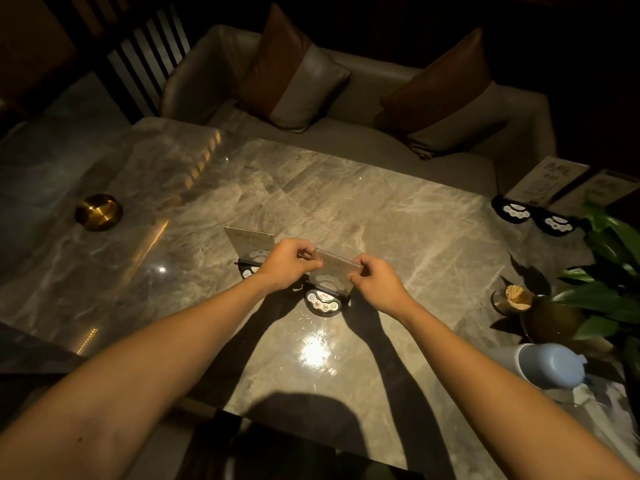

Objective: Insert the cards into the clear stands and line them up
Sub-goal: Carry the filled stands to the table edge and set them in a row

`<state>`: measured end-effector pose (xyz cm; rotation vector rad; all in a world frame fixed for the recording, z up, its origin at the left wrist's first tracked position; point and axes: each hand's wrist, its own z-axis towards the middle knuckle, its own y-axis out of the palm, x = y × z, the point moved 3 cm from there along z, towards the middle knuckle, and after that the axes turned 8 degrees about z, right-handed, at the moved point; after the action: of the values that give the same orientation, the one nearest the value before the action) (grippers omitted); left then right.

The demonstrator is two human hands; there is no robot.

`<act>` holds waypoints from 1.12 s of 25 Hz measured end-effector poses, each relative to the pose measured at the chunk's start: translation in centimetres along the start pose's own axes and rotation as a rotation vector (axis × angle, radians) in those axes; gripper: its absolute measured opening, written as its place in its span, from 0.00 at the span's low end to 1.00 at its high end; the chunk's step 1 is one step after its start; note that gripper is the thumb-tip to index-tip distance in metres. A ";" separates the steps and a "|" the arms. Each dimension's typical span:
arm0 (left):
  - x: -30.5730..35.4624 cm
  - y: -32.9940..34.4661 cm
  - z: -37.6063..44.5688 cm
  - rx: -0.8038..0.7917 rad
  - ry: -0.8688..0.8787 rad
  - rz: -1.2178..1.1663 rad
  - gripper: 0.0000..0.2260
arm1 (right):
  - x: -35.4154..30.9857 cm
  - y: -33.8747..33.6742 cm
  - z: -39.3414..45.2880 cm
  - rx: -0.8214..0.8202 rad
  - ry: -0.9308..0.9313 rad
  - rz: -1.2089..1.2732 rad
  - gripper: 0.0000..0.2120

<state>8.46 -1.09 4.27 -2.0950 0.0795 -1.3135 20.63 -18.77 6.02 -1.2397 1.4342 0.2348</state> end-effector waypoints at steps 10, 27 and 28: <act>9.8 -0.7 5.2 -0.078 0.122 -0.088 0.01 | -2.4 -10.9 2.7 0.059 0.075 0.285 0.07; 28.0 5.6 23.6 0.010 0.259 -0.066 0.02 | -1.7 -35.6 12.7 0.229 -0.112 -0.157 0.03; 28.4 6.6 24.8 0.016 0.258 -0.056 0.02 | -0.9 -36.6 13.5 0.230 -0.103 -0.188 0.02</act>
<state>44.74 -4.75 15.83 -1.9165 0.1205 -1.6078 56.55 -23.72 20.46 -1.1471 1.2105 0.0040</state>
